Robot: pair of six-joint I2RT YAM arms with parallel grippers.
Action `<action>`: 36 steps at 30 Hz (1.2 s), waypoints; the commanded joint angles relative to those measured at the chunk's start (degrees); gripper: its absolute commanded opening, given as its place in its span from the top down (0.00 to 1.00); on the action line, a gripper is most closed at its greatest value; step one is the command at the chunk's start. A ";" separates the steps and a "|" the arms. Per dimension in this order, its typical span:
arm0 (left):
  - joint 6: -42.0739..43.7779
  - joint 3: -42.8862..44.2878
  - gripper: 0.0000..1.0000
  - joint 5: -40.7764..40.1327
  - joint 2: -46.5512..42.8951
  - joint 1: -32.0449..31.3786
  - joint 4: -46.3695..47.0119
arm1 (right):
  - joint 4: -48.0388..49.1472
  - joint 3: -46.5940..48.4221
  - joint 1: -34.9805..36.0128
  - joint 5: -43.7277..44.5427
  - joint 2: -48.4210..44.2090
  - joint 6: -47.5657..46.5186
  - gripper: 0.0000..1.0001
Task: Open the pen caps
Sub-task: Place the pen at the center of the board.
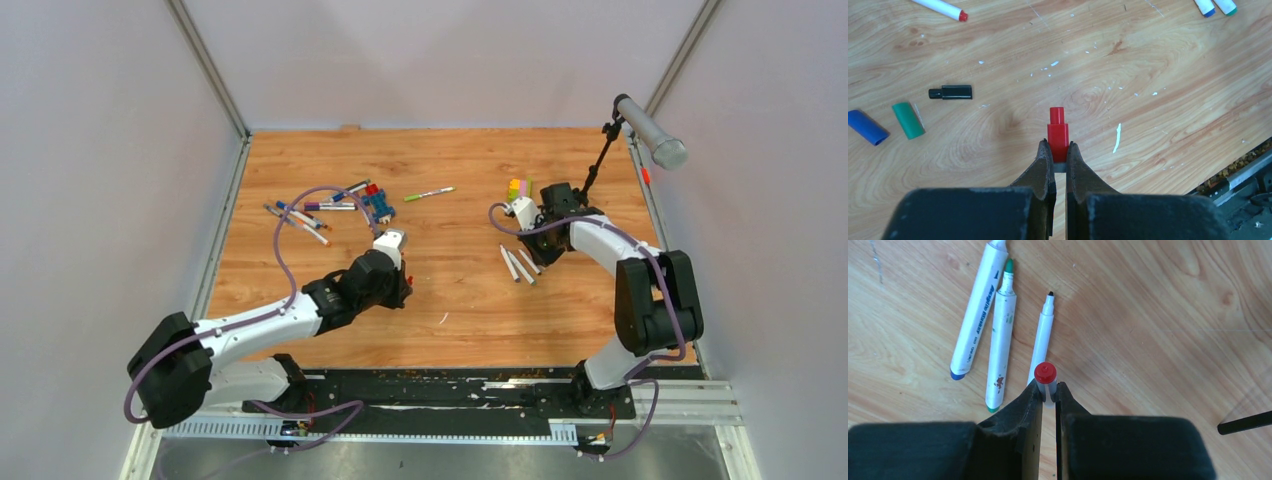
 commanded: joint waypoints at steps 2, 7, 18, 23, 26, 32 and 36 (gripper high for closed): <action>-0.71 -0.14 1.00 -2.35 -2.16 0.34 0.19 | -0.80 2.84 -0.87 2.33 0.90 -0.79 0.92; -1.10 -0.96 1.00 -3.09 -3.00 0.39 0.25 | -1.29 3.25 -1.26 2.01 2.23 -0.42 0.85; -2.05 -1.71 1.00 -1.95 -2.69 0.46 1.02 | -3.06 4.06 -2.28 -0.63 3.69 -0.05 0.79; -2.02 -1.59 0.98 -2.32 -2.52 0.48 0.83 | -3.70 4.33 -2.41 -1.74 2.32 0.13 0.79; -2.09 -1.18 0.96 -2.96 -1.89 0.59 0.23 | -3.96 4.36 -2.46 -3.14 0.23 -0.04 0.78; -2.82 1.81 0.96 -4.20 1.59 1.00 -2.96 | -4.31 4.12 -2.68 -6.18 -3.55 -0.23 0.77; -3.36 3.59 0.95 -5.64 3.54 1.08 -4.34 | -3.61 3.70 -2.85 -6.07 -5.26 0.18 0.76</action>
